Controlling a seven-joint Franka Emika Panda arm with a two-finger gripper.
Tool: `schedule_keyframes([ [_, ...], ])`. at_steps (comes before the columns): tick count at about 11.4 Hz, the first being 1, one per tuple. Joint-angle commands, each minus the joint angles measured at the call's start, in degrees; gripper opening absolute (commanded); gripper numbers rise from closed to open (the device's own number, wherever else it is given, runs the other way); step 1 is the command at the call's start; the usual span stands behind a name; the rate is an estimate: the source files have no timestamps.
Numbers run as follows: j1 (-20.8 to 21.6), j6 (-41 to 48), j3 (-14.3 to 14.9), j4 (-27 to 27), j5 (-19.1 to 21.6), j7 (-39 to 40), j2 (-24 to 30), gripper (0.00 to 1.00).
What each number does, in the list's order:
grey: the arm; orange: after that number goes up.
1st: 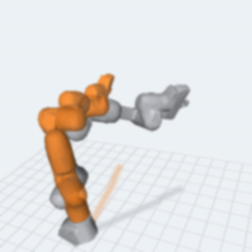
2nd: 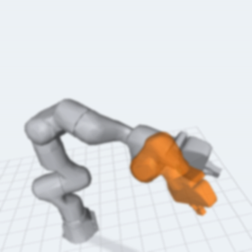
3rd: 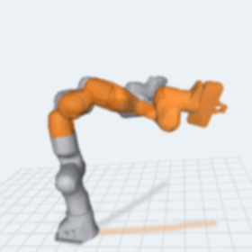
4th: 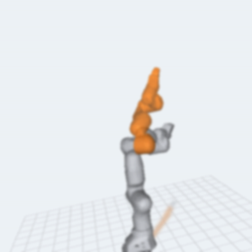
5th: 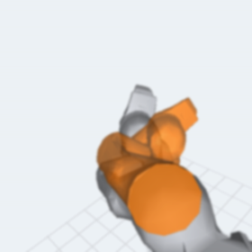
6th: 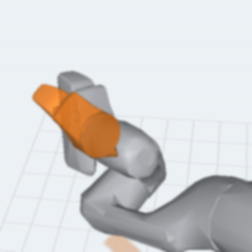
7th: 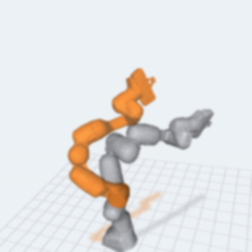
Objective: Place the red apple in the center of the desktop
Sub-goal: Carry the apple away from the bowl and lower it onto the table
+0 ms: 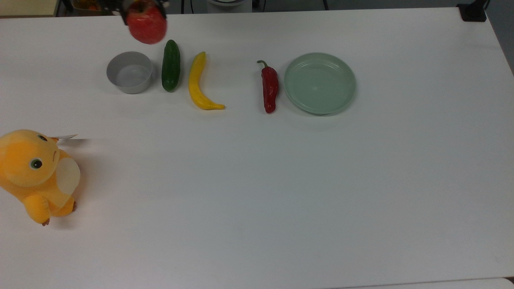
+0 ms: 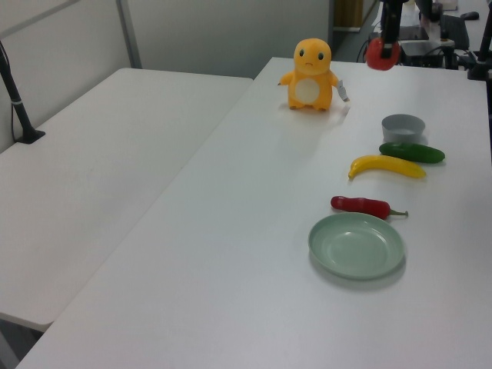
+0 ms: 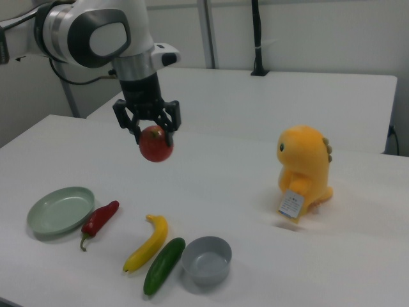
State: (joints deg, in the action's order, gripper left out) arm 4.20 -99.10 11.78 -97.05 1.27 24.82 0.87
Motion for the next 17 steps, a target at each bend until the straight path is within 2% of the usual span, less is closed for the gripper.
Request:
schedule_keyframes([
  [1, 4.49, -3.79, 0.09, 4.24, 3.3, -8.62, -5.94, 0.02],
  [5, 8.8, -21.09, 0.0, 3.98, 3.3, -20.05, -15.16, 0.02],
  [8, 11.35, -31.83, 0.0, 3.89, 3.21, -24.46, -21.94, 0.02],
  [10, 12.58, -32.91, 0.0, 3.89, 3.04, -24.47, -24.67, 0.03],
  [14, 12.94, -33.0, -2.28, 2.05, 2.25, -24.47, -27.14, 0.05],
  [17, 13.03, -32.91, -2.9, 1.25, 2.16, -24.38, -27.76, 0.12],
])
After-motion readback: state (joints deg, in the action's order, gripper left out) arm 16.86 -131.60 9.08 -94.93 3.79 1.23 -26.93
